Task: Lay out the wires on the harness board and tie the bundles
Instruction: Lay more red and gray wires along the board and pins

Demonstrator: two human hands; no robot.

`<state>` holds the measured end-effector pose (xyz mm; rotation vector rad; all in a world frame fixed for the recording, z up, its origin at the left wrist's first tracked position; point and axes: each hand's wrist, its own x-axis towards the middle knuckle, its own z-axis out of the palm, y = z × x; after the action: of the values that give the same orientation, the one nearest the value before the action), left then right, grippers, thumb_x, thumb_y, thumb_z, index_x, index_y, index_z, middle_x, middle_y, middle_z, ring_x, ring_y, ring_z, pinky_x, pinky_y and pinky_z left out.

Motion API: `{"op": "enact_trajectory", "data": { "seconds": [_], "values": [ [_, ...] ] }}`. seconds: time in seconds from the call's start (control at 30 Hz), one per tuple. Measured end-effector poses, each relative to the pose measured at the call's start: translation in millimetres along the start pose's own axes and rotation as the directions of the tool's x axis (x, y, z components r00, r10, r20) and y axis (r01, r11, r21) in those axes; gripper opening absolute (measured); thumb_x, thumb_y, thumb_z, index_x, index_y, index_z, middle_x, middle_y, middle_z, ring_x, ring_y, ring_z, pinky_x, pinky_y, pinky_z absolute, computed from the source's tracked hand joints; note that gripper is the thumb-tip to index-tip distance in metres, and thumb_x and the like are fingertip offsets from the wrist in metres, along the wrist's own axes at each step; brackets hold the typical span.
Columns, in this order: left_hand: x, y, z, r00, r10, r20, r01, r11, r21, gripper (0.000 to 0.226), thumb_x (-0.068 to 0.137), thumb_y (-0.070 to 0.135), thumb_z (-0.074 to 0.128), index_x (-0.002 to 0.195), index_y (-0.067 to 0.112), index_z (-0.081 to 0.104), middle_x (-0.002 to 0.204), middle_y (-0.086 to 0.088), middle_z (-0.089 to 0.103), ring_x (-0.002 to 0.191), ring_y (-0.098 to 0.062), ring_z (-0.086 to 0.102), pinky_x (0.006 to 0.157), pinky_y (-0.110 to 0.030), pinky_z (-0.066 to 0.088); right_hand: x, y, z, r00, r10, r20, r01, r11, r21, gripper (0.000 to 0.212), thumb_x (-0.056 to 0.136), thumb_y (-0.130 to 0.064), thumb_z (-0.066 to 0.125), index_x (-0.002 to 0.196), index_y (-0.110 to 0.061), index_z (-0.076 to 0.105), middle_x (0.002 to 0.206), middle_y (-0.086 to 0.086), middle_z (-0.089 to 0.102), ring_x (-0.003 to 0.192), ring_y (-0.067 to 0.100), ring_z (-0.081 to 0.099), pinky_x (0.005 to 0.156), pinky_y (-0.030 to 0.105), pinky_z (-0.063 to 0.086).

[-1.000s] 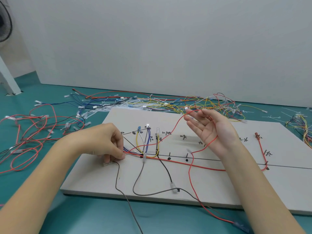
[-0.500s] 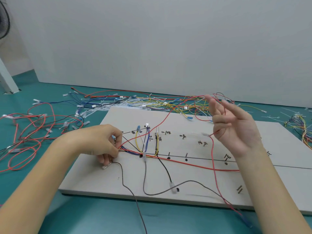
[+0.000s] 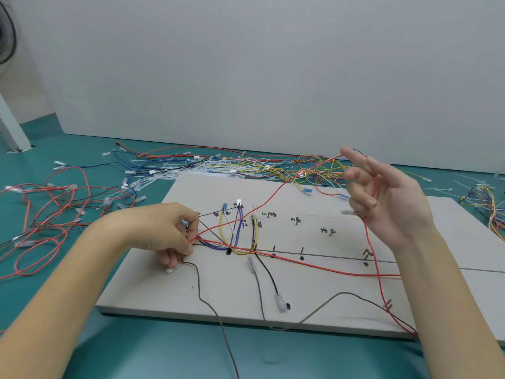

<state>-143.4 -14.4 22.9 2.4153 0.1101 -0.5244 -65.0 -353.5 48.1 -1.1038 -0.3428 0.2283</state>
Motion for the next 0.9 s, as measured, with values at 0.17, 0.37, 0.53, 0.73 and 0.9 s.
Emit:
{"op": "enact_trajectory", "data": {
  "seconds": [0.17,0.37,0.53,0.73,0.9],
  "values": [
    [-0.3,1.3,0.1,1.000,0.006,0.003,-0.006,1.000,0.000,0.015,0.086,0.002,0.066,0.079,0.007,0.053,0.059,-0.004,0.068,0.052,-0.019,0.067,0.048,-0.024,0.050,-1.9,0.3,-4.0,0.993,-0.083,-0.078,0.078,0.994,-0.074,0.031,0.099,-0.030,0.044,0.119,-0.018,0.065,0.056,-0.005,0.057,0.041,0.011,0.041,0.049,0.019,0.042],
    [-1.9,2.1,-1.3,1.000,0.008,0.014,-0.008,1.000,-0.005,0.015,0.088,0.002,0.065,0.081,0.005,0.052,0.060,-0.005,0.067,0.056,-0.021,0.067,0.051,-0.026,0.051,-0.7,1.8,-3.1,0.997,0.001,-0.074,-0.002,1.000,-0.008,0.037,0.101,-0.037,0.037,0.102,-0.018,0.069,0.050,-0.006,0.039,0.038,0.010,0.012,0.035,0.018,0.015],
    [-3.0,3.3,-2.2,1.000,0.006,0.018,-0.005,1.000,-0.023,0.016,0.088,0.001,0.064,0.081,0.004,0.051,0.062,-0.008,0.068,0.055,-0.022,0.067,0.051,-0.026,0.051,-3.8,0.3,-10.9,0.999,0.004,-0.038,0.012,0.922,0.388,0.026,0.096,-0.023,0.044,0.082,-0.014,0.064,0.065,-0.007,0.033,0.056,0.009,0.028,0.050,0.017,0.027],
    [-4.3,4.4,-2.7,0.999,0.014,0.034,-0.013,0.999,-0.048,0.017,0.087,-0.001,0.063,0.079,0.005,0.049,0.064,-0.012,0.068,0.055,-0.025,0.066,0.050,-0.027,0.051,-2.3,5.2,-6.4,1.000,0.014,-0.002,-0.013,0.965,0.260,0.028,0.099,-0.032,0.041,0.114,-0.021,0.062,0.065,-0.006,0.036,0.056,0.012,0.036,0.062,0.022,0.038],
    [-11.7,6.9,-13.2,0.986,0.155,-0.056,-0.162,0.976,-0.148,0.015,0.077,0.006,0.062,0.069,0.011,0.050,0.063,-0.010,0.064,0.051,-0.022,0.057,0.046,-0.028,0.046,-1.8,11.4,17.7,0.995,0.074,0.060,-0.085,0.975,0.205,0.030,0.100,-0.032,0.042,0.118,-0.020,0.061,0.050,-0.008,0.030,0.048,0.009,0.016,0.041,0.020,0.017]
  ]
}}
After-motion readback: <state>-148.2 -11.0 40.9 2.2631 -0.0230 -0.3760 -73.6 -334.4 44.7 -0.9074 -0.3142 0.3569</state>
